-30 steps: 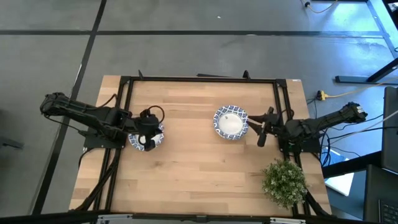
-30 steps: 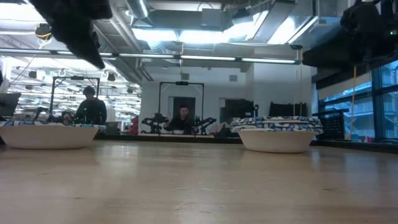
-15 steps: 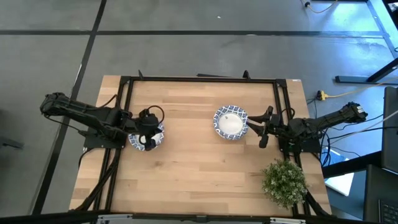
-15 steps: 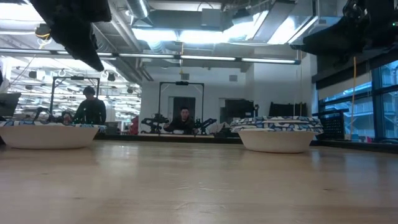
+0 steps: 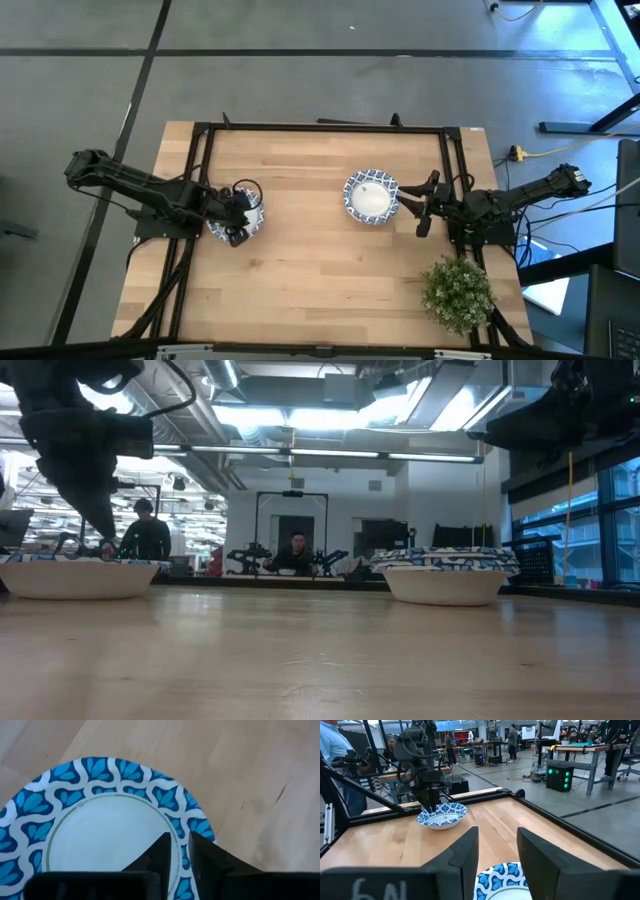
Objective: Nest bowls inside each other
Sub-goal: Stack the blue bowl on the blue bowls
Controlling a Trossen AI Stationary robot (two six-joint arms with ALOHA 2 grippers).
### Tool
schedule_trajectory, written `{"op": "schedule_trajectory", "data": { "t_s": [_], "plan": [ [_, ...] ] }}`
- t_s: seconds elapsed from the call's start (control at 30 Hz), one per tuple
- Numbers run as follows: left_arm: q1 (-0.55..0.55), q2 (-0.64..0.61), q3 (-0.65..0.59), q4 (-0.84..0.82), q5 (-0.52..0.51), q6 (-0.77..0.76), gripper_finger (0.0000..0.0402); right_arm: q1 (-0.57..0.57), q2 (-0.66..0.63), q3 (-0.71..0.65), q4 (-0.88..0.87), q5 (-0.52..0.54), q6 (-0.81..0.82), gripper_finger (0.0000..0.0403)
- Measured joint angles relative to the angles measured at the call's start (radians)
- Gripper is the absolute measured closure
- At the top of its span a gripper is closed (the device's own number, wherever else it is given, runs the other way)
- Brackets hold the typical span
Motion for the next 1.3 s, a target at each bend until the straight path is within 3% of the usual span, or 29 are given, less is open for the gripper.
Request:
{"op": "schedule_trajectory", "data": {
  "t_s": [0.33,0.97,1.3],
  "plan": [
    [0.001,0.000,0.011,0.013,0.067,-0.072,0.0297,0.000,0.000,0.000,-0.003,0.003,0.002,0.0267],
    [0.000,0.002,0.011,0.021,0.133,-0.258,0.0282,0.000,0.000,0.001,-0.004,0.029,0.056,0.0267],
    [-0.017,0.125,0.013,0.030,0.163,-0.228,0.0279,0.000,0.000,0.001,-0.002,0.047,0.081,0.0267]
  ]
}}
